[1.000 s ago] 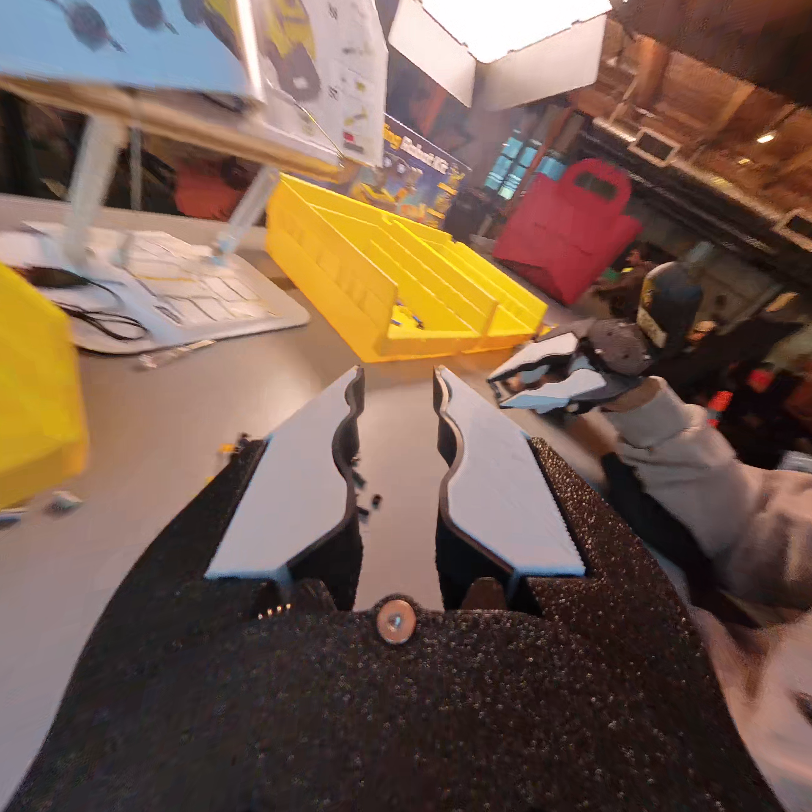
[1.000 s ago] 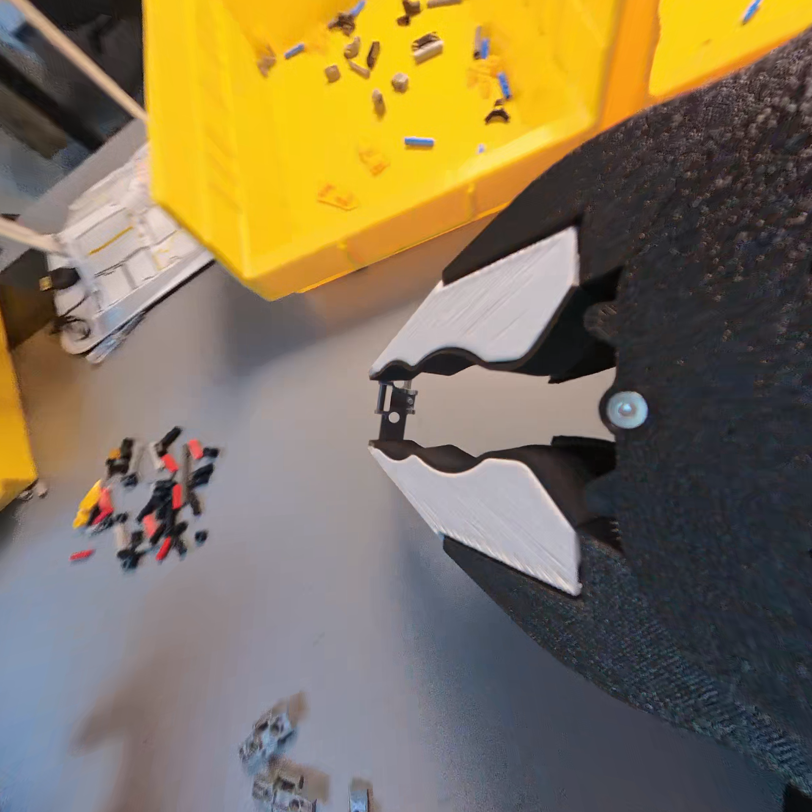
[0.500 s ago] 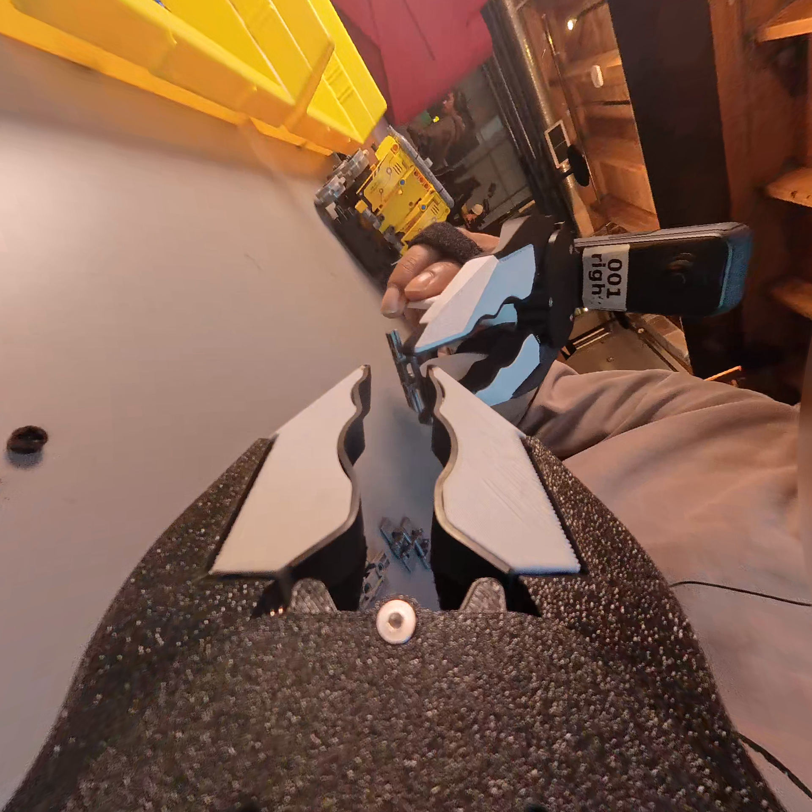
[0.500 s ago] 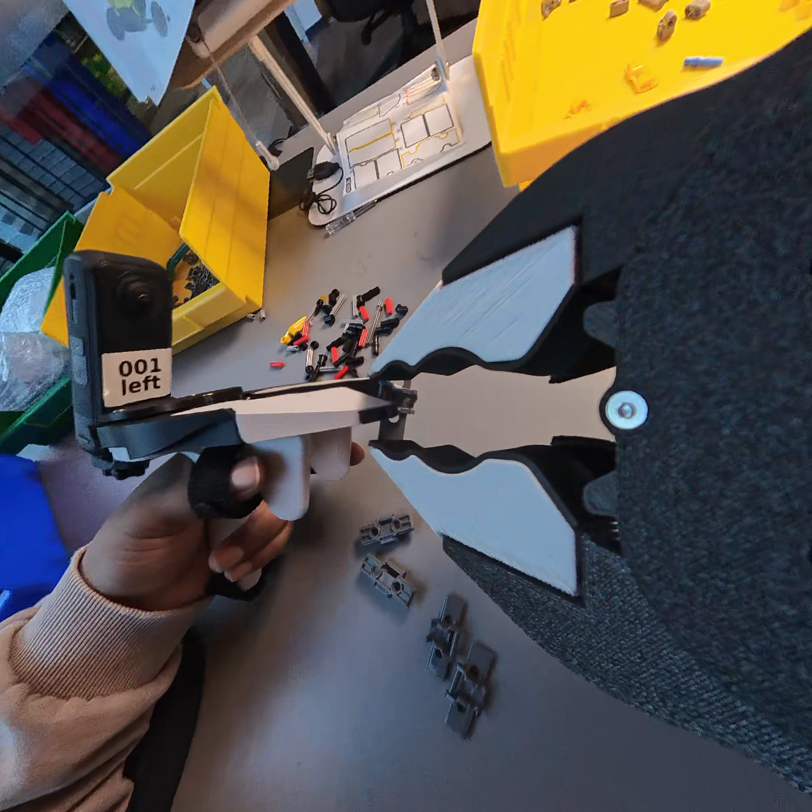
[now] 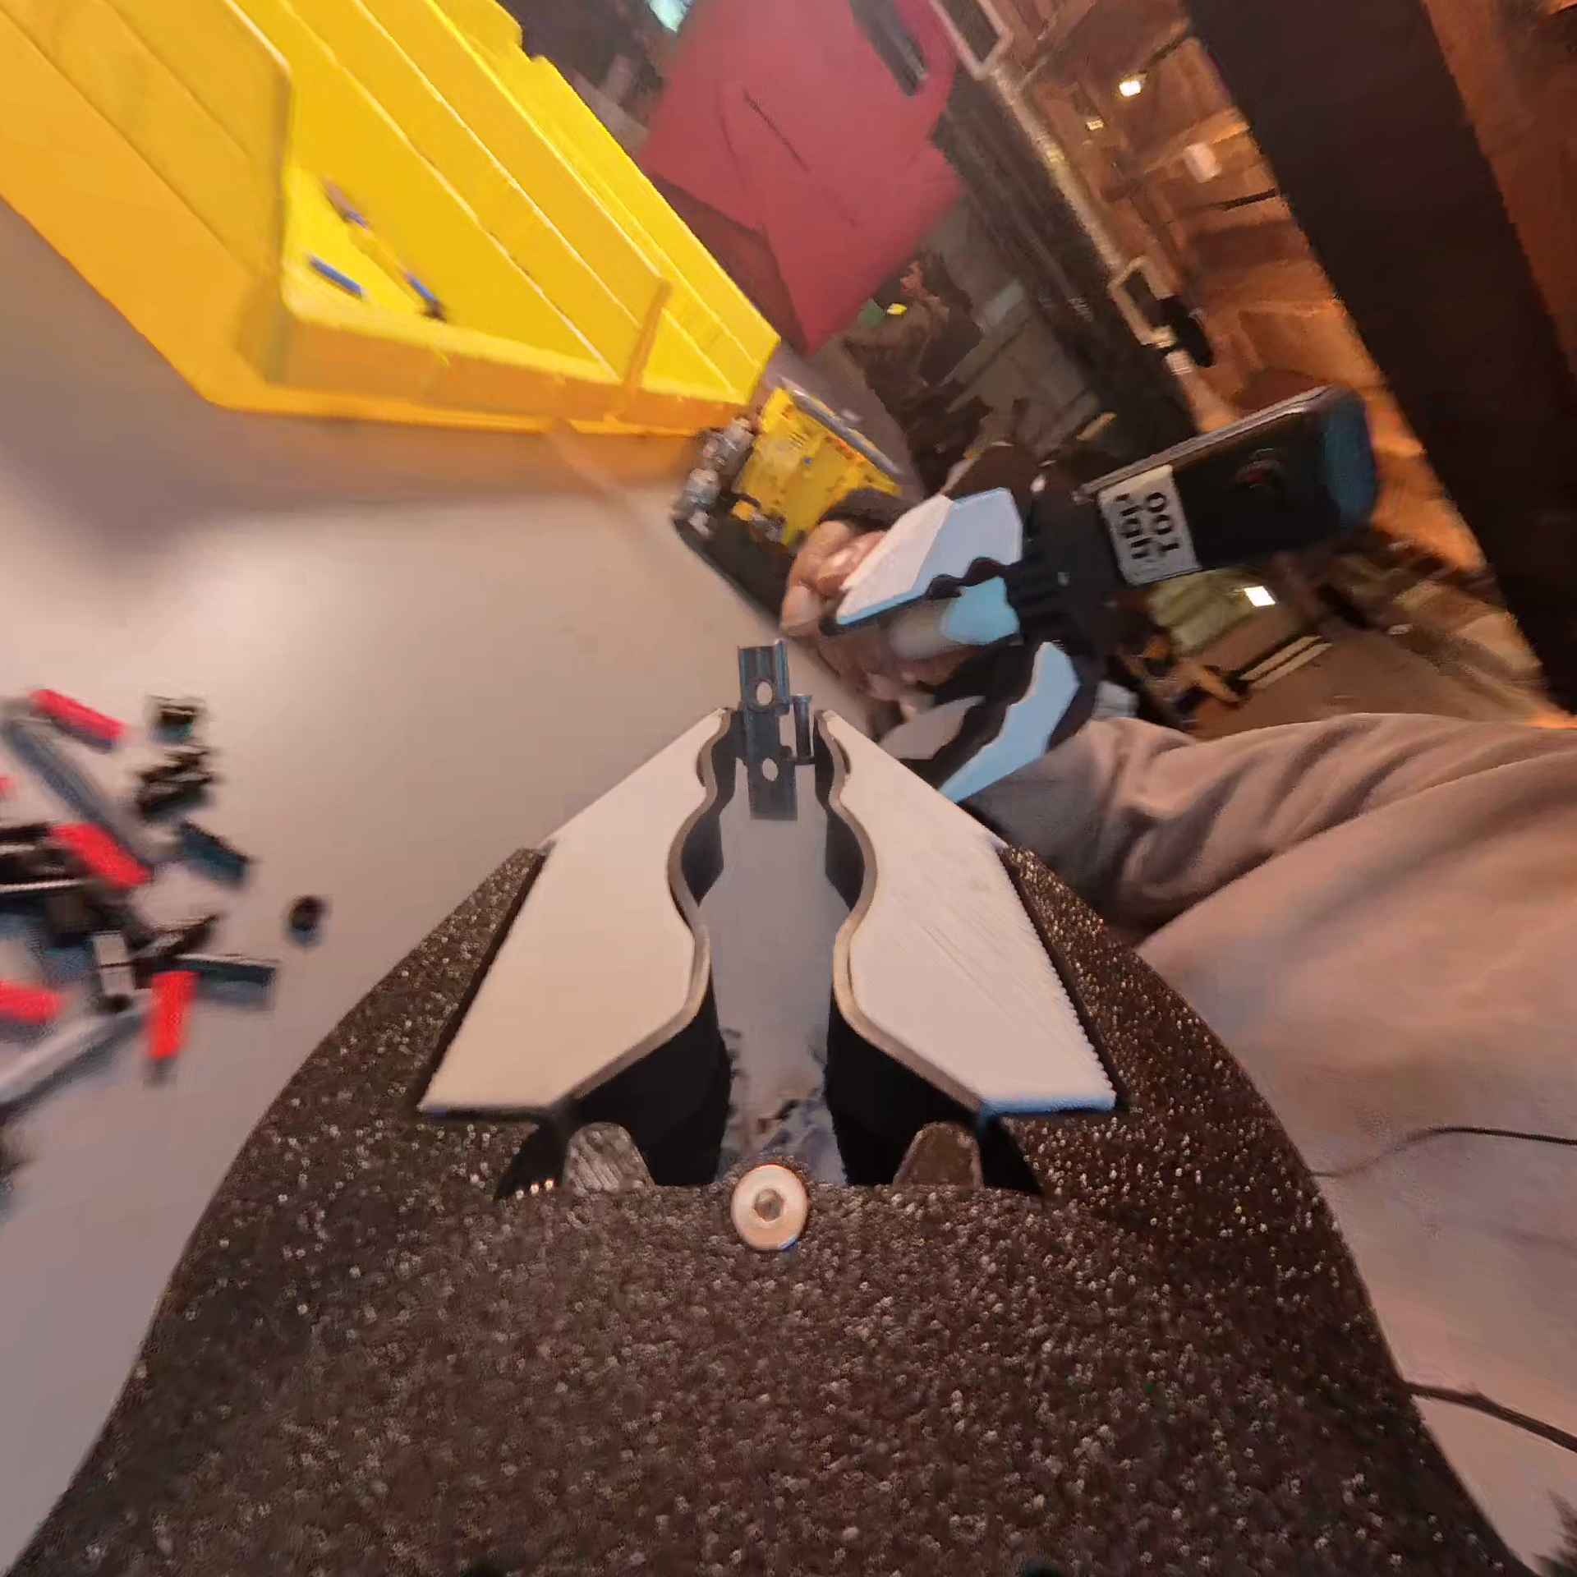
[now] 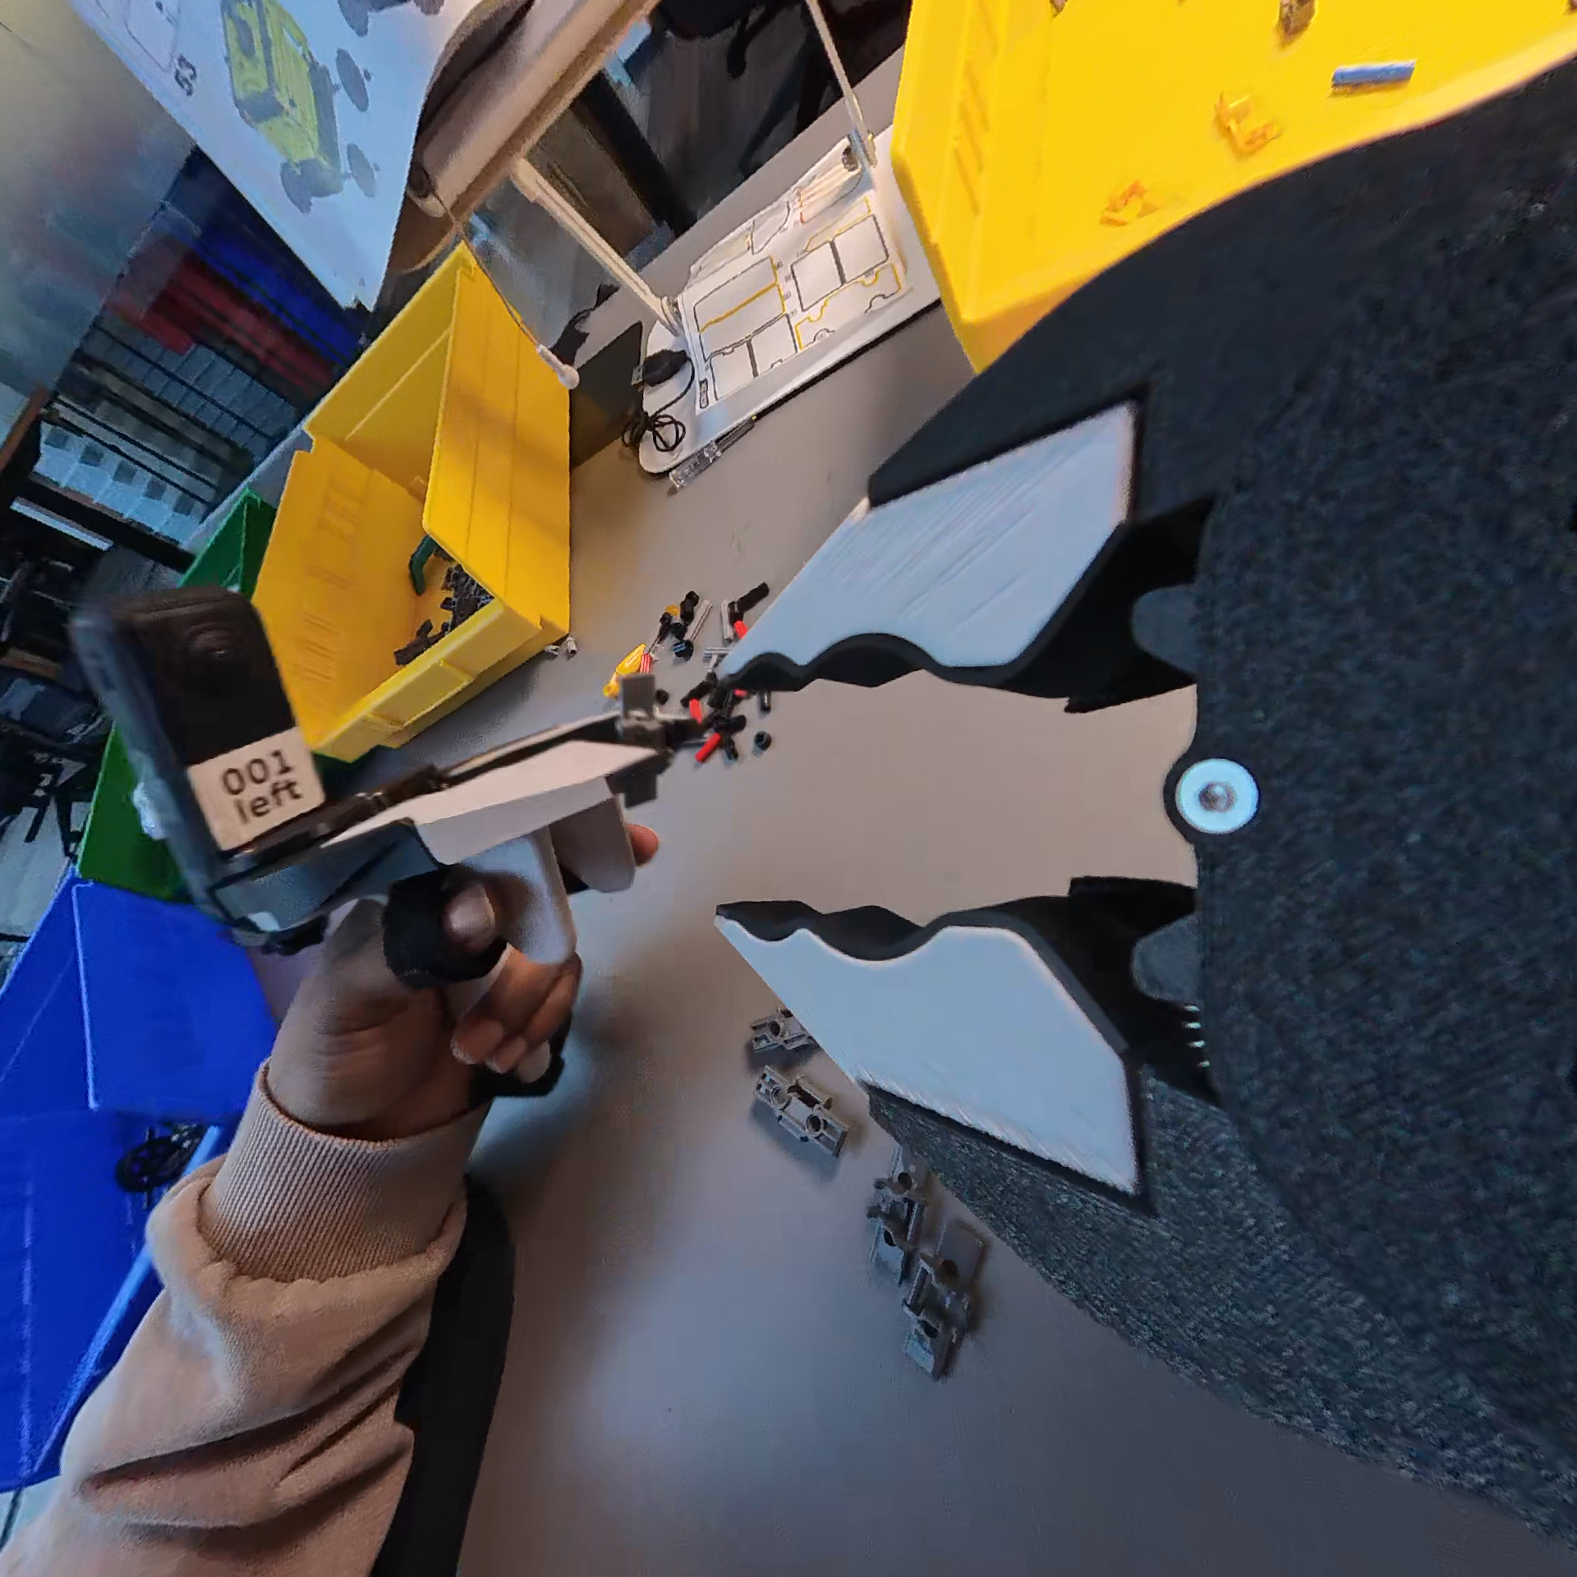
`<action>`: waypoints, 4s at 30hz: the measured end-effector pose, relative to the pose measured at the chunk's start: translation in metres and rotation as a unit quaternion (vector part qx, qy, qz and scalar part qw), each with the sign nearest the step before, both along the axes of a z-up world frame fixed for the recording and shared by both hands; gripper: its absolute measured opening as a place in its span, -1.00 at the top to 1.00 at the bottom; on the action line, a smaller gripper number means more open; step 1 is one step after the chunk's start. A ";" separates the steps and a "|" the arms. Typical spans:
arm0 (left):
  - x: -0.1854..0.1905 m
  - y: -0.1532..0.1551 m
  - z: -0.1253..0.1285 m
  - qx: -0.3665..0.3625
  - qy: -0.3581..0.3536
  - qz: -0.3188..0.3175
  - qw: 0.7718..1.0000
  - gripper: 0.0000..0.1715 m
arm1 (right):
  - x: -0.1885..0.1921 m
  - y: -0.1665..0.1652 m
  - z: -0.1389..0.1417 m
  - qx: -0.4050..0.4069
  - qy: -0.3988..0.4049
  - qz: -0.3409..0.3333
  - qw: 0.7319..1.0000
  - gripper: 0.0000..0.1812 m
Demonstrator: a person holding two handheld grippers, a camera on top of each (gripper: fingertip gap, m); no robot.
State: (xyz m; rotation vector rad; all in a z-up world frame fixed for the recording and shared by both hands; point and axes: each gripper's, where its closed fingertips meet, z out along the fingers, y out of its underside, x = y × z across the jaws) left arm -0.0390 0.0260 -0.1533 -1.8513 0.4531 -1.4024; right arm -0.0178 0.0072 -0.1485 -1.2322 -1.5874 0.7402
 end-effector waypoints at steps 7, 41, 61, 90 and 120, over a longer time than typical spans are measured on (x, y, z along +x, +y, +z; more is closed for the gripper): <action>-0.146 0.063 0.015 0.161 0.255 0.295 0.907 0.80 | -0.001 -0.017 -0.038 -0.069 -0.077 0.036 0.994 0.43; 0.004 -0.022 -0.004 0.083 0.077 -0.064 0.992 0.83 | -0.026 -0.004 -0.010 0.035 0.024 -0.028 0.999 0.91; -0.207 0.085 0.034 0.197 0.297 0.398 0.845 0.90 | -0.012 0.018 0.002 -0.023 0.063 -0.066 0.996 0.67; -0.302 -0.052 -0.105 -0.288 0.537 0.198 0.767 0.36 | -0.001 0.021 -0.016 -0.026 0.007 -0.054 0.998 0.62; -0.285 0.108 -0.004 0.104 0.418 0.426 0.796 0.36 | 0.011 0.016 -0.012 -0.155 0.000 -0.029 0.987 -0.10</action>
